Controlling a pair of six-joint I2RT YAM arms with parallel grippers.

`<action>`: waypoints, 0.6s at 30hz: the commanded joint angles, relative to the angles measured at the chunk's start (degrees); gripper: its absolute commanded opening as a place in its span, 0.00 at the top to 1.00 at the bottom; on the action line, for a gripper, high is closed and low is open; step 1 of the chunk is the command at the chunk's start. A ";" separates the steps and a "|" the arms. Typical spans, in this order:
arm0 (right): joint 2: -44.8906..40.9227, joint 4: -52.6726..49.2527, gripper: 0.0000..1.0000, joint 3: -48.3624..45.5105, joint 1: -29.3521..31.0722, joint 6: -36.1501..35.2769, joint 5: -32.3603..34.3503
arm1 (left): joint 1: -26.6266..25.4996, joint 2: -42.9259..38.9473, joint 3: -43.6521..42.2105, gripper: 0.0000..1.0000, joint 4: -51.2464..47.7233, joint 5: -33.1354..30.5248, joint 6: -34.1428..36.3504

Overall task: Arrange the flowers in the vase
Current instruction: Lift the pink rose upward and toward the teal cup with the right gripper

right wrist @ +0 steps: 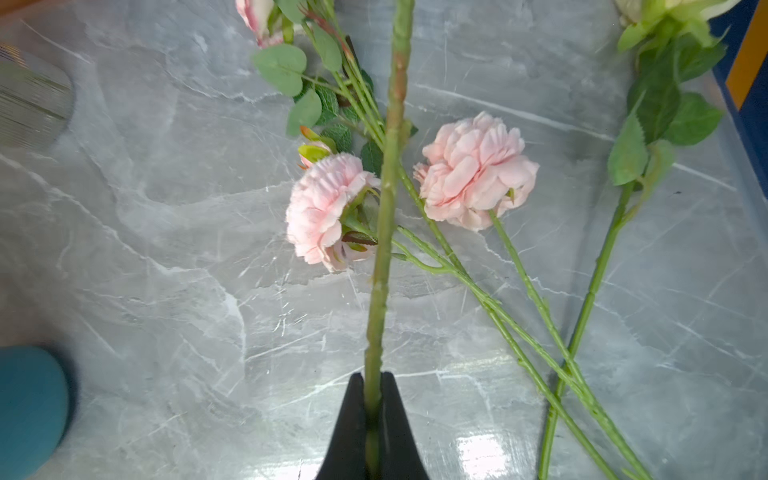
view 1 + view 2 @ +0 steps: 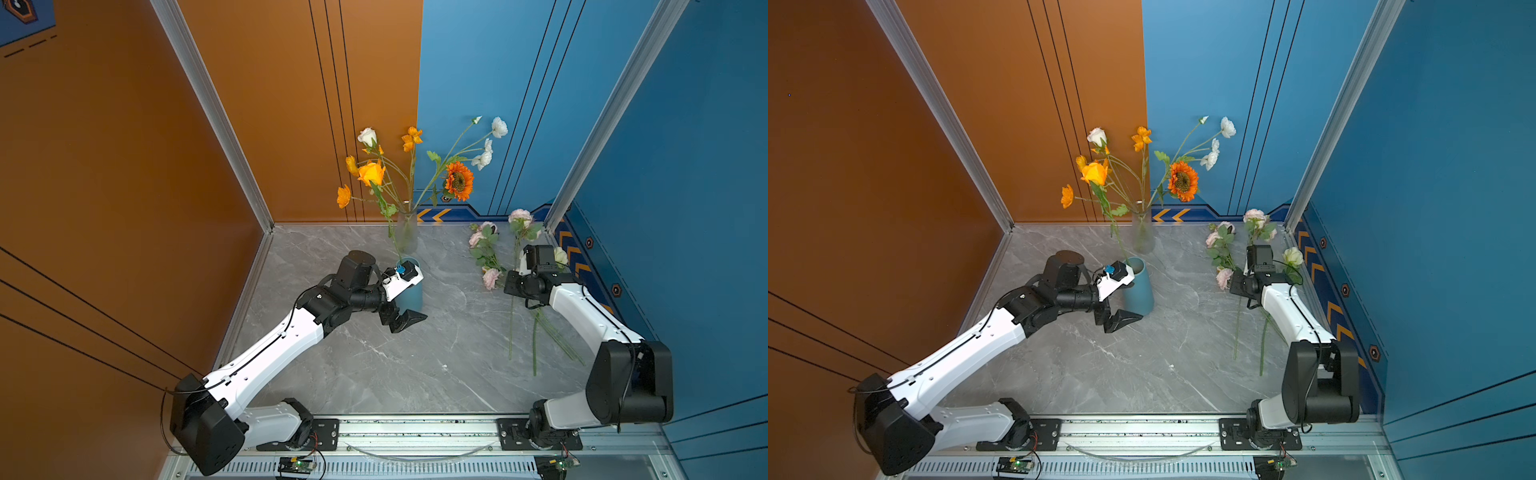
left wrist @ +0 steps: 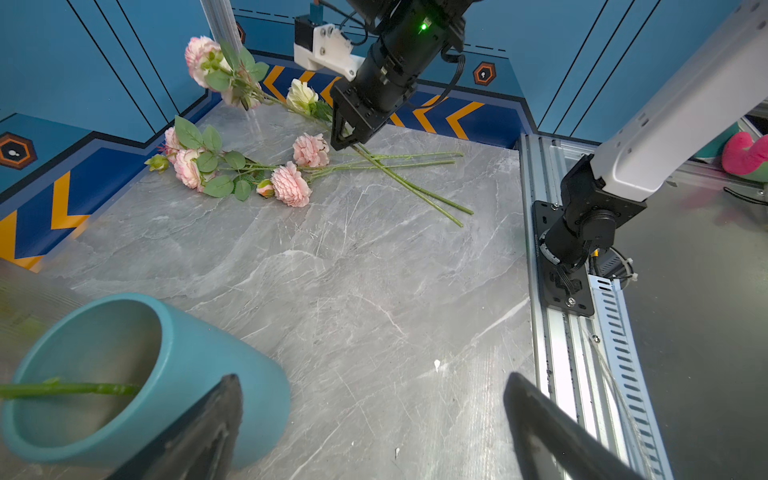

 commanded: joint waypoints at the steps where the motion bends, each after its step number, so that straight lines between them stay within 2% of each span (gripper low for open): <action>1: -4.29 -1.58 1.00 0.20 0.19 2.13 -1.74 | 0.54 -1.28 0.98 0.02 -1.01 -0.69 0.85; 6: -11.03 1.11 1.00 -1.17 0.23 5.39 -4.56 | 0.61 -1.62 1.02 0.02 -1.01 -0.60 0.94; 11: -20.10 15.44 1.00 -7.75 2.12 11.54 -4.62 | 2.38 -3.53 0.83 0.02 -1.01 3.16 1.50; 14: -22.00 20.32 1.00 -6.82 6.36 9.06 -1.16 | 5.29 -5.81 0.53 0.02 -0.92 5.46 2.38; 18: -19.49 20.41 1.00 1.62 12.79 3.75 2.98 | 10.55 -7.89 0.27 0.02 0.48 7.32 1.31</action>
